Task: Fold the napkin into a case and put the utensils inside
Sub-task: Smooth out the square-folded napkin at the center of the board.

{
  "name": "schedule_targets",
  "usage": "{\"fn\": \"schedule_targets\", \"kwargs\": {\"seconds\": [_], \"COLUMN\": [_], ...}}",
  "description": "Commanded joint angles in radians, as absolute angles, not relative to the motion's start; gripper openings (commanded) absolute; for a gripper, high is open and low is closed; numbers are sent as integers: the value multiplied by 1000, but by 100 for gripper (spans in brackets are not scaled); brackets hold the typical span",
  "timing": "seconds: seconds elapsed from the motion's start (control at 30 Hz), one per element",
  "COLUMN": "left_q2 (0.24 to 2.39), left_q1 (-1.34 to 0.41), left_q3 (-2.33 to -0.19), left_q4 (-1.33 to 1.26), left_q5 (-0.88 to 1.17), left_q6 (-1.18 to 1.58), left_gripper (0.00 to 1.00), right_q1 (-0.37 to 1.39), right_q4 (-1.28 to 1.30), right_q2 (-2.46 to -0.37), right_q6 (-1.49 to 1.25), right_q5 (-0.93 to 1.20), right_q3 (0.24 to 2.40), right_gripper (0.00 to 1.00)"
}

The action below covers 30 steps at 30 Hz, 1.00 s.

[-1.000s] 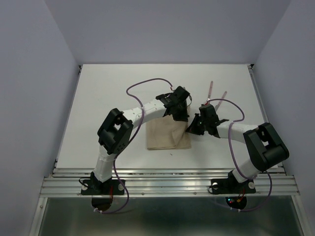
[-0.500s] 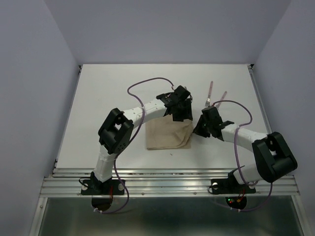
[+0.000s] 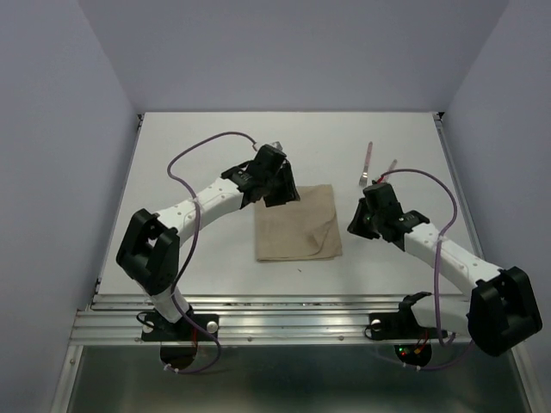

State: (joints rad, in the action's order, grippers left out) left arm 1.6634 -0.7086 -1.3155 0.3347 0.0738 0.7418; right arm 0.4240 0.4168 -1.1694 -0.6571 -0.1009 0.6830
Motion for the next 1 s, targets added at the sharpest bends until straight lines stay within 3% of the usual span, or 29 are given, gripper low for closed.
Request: {"fn": "schedule_targets", "kwargs": {"seconds": [0.0,0.47,0.97], "left_q2": [1634,1704,1720], "left_q1": [-695,-681,-680], "left_q3": [-1177,-1032,-1088], "left_q4": [310,229,271], "left_q5": [74,130,121], "left_q6": [727,741,683], "left_gripper": [55,53,51], "right_q1": [466,580,580], "right_q4": [353,215,314], "right_q2": [-1230,-1632,-1352], "right_q6": [-632,-592,-675], "right_q5": [23,172,-23], "right_q3": [796,983,719], "right_gripper": [24,22,21]}}
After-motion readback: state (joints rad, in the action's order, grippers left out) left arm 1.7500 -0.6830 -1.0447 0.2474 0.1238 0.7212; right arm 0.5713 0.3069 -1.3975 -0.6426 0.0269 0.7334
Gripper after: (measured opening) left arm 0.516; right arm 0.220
